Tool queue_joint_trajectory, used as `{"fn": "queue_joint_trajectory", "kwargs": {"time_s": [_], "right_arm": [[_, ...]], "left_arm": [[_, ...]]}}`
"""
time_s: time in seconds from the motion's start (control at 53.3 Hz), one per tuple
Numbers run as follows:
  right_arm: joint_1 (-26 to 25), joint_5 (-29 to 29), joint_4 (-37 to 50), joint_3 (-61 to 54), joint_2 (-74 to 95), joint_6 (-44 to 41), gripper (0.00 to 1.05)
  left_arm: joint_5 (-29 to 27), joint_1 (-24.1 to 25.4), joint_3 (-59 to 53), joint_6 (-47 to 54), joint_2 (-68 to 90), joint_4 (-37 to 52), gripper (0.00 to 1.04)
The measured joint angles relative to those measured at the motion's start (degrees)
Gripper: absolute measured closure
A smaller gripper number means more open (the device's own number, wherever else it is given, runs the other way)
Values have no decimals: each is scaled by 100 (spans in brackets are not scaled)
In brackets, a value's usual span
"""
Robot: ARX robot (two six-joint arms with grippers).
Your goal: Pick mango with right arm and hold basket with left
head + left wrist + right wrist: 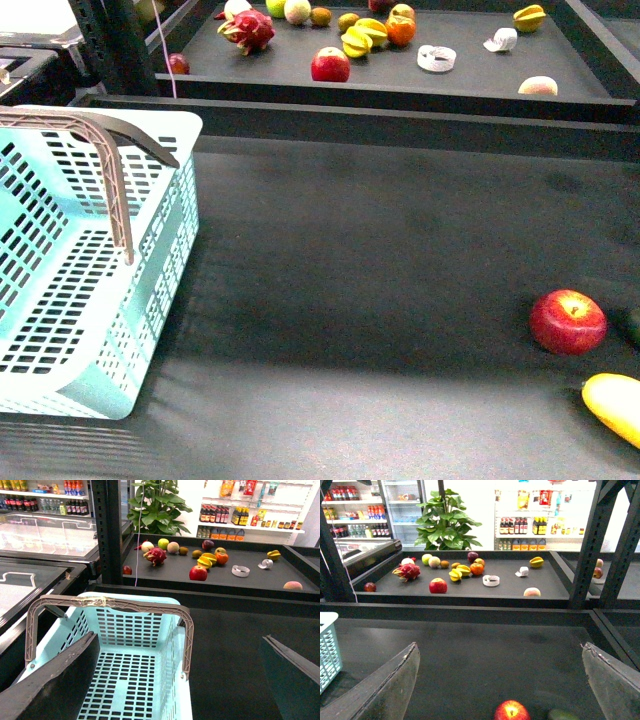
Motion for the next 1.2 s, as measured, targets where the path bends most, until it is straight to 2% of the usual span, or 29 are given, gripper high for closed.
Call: {"fn": "queue_joint_trajectory", "kwargs": {"time_s": [0.544,0.563,0.619,0.657,0.694,0.732,0.807,0.957,1.2], "right_arm": [[0,0,0,0,0,0,8],[0,0,0,0,0,0,8],[0,0,0,0,0,0,8],[0,7,0,0,0,0,8],[0,2,0,0,0,0,8],[0,0,0,0,0,0,8],[0,0,0,0,0,0,8],[0,0,0,0,0,0,8],[0,0,0,0,0,0,8]], "left_arm": [[-9,-2,0,0,0,0,6],[-251,-94,-2,-42,39,50,6],[-1803,-601,-2,-236,420,581,6],[-2625,-890,-2,-304,787,933,6],[-3178,-1069,0,-400,1202,1272,6],[-3467,-1119,4,-522,1652,1587,6],[-3471,-1099,37,-901,2800,2330,6],[-3027,-868,533,-1567,4955,3563,6],[-2540,-461,1449,-2796,7608,4413,6]]}}
